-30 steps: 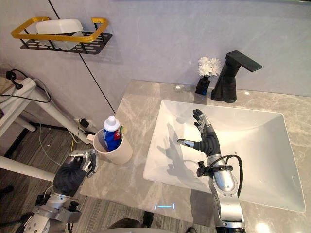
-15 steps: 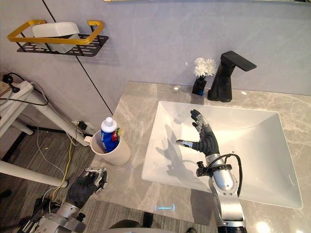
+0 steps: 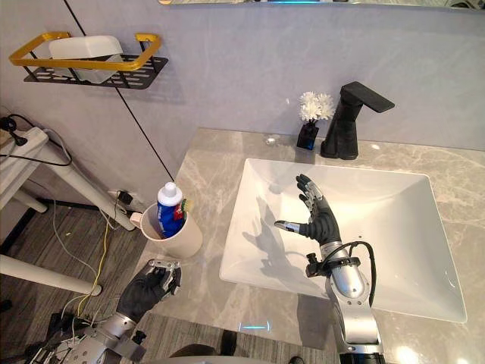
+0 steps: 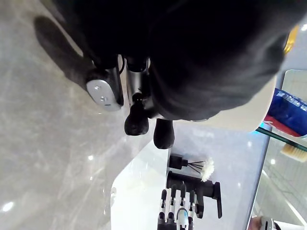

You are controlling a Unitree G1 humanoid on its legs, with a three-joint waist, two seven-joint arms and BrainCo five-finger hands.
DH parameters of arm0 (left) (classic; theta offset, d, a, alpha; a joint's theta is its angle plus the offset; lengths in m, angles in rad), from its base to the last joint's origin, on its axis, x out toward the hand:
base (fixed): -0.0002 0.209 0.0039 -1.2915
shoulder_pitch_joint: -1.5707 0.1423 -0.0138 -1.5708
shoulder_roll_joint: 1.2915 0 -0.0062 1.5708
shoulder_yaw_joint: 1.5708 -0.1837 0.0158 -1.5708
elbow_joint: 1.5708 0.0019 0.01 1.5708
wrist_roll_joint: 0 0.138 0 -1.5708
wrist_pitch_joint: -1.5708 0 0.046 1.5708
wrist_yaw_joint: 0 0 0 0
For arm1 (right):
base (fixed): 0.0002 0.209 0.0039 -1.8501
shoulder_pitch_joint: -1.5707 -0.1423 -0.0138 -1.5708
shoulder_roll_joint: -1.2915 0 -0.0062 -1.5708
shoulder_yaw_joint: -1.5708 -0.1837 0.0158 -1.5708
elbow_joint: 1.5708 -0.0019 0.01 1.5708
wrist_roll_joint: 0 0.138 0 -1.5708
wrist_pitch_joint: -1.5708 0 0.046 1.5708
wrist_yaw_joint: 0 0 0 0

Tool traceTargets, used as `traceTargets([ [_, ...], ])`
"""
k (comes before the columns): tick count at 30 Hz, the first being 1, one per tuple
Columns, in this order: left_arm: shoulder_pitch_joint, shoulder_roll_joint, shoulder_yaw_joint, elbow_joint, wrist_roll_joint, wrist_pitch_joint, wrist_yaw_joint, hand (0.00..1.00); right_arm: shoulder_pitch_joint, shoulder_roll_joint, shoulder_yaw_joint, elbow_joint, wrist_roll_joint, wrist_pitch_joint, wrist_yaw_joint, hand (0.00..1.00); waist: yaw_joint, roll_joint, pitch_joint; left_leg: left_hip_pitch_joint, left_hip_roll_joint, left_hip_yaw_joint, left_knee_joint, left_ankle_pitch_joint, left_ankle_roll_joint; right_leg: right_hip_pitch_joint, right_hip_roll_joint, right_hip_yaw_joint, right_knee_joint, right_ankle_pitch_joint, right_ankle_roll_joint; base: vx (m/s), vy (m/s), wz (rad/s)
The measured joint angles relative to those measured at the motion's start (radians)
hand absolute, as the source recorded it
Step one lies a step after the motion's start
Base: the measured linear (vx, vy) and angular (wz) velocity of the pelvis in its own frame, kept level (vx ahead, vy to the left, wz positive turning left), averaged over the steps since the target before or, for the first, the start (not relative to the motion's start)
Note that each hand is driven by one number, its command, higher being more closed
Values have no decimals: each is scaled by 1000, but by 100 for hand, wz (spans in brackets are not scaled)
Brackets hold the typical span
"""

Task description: Organize washtable

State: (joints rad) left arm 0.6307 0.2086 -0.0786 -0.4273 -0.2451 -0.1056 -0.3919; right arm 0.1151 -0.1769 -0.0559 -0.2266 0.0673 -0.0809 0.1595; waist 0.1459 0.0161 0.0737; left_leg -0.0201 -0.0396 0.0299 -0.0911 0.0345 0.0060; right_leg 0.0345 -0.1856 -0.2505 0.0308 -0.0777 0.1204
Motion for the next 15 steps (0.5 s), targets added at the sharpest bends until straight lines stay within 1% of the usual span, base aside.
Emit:
traceTargets([
  [3,-6,0,2,-2,24,-1,0,100,1,0,-1,0,0,4,4,0,-3,-2,0,-2,5,6,-1,0,0,-4,6,9,-10,16,-4,-21,2,-15],
  [7,-26,-3,5,-3,48,0,1,100,1,0,-4,-1,0,11,21,0,-8,-9,0,-2,5,18,-2,-3,-2,-5,6,13,-17,17,-4,-22,-2,-7],
  [9,-25,-13,12,-3,62,0,1,100,2,0,-6,-1,0,15,21,0,-16,-9,1,-2,6,26,-3,-4,-4,-8,7,19,-18,17,-4,-20,-4,-6],
  [15,-26,-52,78,-4,64,7,5,100,10,-1,-31,-6,-1,21,36,0,-23,-11,2,-11,11,36,-8,-5,-4,-25,12,35,-20,17,-4,-9,-9,-9],
])
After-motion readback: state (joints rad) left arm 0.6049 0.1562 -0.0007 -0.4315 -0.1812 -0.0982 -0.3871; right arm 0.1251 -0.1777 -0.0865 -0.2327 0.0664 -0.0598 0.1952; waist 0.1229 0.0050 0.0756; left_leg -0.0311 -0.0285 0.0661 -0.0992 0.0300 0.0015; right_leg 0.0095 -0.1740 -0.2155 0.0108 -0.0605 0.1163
